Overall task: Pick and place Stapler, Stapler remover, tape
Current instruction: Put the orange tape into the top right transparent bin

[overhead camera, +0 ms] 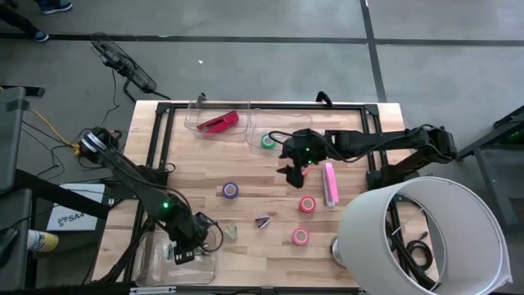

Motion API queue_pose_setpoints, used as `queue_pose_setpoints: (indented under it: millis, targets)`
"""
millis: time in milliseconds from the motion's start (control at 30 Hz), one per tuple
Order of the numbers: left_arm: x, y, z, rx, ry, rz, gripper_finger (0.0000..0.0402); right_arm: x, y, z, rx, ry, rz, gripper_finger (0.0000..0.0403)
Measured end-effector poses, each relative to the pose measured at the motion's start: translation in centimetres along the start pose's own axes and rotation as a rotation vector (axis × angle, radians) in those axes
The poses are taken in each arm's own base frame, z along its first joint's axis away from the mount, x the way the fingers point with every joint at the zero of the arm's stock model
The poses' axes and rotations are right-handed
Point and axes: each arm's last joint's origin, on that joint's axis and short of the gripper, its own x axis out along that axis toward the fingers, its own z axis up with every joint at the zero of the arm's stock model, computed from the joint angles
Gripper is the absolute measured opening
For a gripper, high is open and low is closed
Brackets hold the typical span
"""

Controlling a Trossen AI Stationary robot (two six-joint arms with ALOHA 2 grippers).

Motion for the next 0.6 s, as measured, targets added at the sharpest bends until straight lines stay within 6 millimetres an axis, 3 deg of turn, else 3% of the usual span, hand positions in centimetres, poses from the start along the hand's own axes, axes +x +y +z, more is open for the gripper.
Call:
queue_pose_setpoints:
  millis: [367, 600]
  targets:
    - [-5.6, 2.6, -0.2, -0.086, -0.347, 0.015, 0.0184, -0.2, -0.9, -1.9, 0.360, 0.142, -0.230, 0.0248]
    - [-8.6, 4.5, -0.5, -0.106, -0.596, 0.074, 0.0184, 0.4, -1.2, -2.9, 0.448, 0.208, -0.310, 0.0248]
